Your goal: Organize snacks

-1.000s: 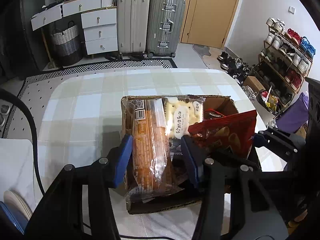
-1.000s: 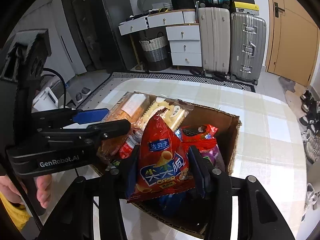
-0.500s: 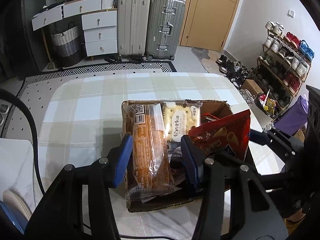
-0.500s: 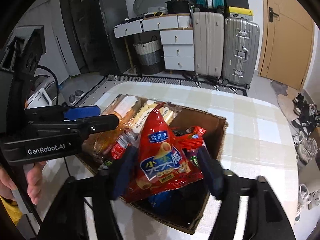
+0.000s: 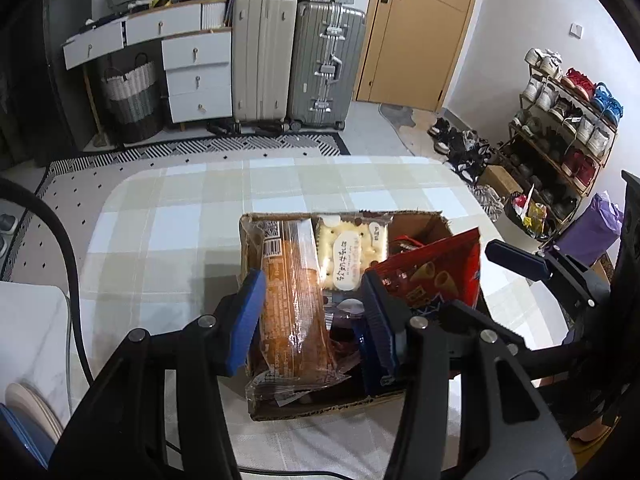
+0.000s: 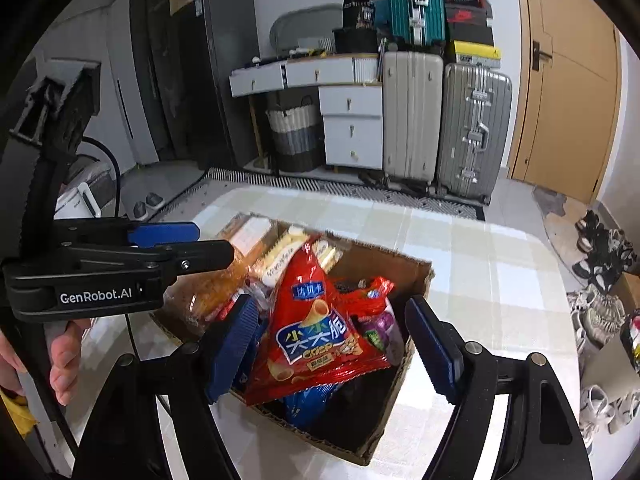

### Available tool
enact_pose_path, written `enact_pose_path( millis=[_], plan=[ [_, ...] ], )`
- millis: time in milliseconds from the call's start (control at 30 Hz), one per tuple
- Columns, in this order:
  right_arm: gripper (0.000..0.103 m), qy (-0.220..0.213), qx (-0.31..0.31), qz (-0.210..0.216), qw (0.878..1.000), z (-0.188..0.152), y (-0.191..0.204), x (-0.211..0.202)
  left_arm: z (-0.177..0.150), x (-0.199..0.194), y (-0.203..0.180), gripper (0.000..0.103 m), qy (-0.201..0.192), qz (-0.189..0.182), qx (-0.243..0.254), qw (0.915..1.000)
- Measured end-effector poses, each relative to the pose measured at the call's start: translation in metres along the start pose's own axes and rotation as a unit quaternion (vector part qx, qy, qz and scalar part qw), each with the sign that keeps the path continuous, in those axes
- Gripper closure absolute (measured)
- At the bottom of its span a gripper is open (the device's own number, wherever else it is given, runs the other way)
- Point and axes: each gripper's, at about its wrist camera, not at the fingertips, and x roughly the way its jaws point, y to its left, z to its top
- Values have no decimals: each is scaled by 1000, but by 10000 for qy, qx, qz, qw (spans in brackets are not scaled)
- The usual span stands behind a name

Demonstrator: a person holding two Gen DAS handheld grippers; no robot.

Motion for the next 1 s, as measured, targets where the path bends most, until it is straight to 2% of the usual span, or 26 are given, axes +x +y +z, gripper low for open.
enact_pose_path(
  millis=[67,133,167,200,267,367,533,633,800,1000],
  plan=[
    [16,-227,17,-67,9997,0,-1,-10,0,-8,-2,56,-136,115,68,9998],
    [16,-436,75,-80,9990,0,-3,-21,-1,-17,-3,55,-293,171,103,9994],
    [16,-536,130,-55,9985,-1,-3,-28,-2,-24,-4,47,-398,197,82,9990],
    [16,-598,161,-33,9981,-2,-3,-34,-4,-31,-4,34,-477,206,39,9986],
    [16,-705,174,-53,9973,-3,-1,-45,-8,-45,-2,25,-685,204,-75,9974],
    [14,-860,143,-97,9961,-6,4,-64,-20,-76,-2,25,-1041,292,-155,9940],
    [11,-1079,138,-125,9940,-15,14,-97,-39,-117,-1,16,-1272,273,-275,9911],
    [4,-1211,158,-134,9924,-24,19,-116,-54,-141,-6,1,-1351,214,-285,9902],
    [3,-1333,286,-125,9906,-42,30,-145,-88,-189,-22,1,-1670,178,-321,9853],
    [1,-1507,350,-290,9875,-84,41,-187,-140,-242,-44,1,-2042,407,-284,9777]
  ],
)
